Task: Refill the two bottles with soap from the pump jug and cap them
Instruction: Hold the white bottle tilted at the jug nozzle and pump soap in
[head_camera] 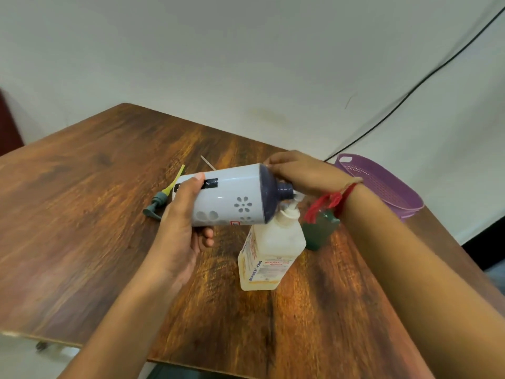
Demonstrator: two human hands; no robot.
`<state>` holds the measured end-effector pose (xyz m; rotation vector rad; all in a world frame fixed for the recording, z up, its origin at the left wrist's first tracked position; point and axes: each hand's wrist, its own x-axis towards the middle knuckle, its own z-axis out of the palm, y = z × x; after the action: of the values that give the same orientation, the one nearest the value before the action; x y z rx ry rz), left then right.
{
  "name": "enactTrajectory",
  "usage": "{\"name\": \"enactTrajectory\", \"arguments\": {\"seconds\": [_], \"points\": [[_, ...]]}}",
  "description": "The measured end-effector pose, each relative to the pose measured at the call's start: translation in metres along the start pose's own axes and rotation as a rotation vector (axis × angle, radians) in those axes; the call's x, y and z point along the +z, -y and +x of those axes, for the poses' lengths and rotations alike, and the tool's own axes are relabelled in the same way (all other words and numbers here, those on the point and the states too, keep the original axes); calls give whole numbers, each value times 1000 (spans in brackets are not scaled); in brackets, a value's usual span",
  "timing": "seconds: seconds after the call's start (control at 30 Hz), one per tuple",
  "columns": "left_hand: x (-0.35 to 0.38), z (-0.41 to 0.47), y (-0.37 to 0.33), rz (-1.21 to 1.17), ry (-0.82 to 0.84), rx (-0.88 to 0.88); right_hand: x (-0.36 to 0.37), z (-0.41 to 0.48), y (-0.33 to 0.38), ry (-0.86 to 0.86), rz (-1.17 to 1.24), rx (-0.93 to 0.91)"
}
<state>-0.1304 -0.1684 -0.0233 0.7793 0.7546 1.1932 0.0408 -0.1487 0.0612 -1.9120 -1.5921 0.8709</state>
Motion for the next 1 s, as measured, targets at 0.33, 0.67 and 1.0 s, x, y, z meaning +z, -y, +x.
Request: {"name": "enactTrajectory", "arguments": {"seconds": [0.33,0.67,1.0], "points": [[4,-2,-6,48,-6,35,3,-3,-3,20,158,29],[2,-2,-7,78,-34,17,11,-11,-5,-50,73,40],[1,-6,-4,83,-62,-1,14,-6,-7,-32,-98,67]]}}
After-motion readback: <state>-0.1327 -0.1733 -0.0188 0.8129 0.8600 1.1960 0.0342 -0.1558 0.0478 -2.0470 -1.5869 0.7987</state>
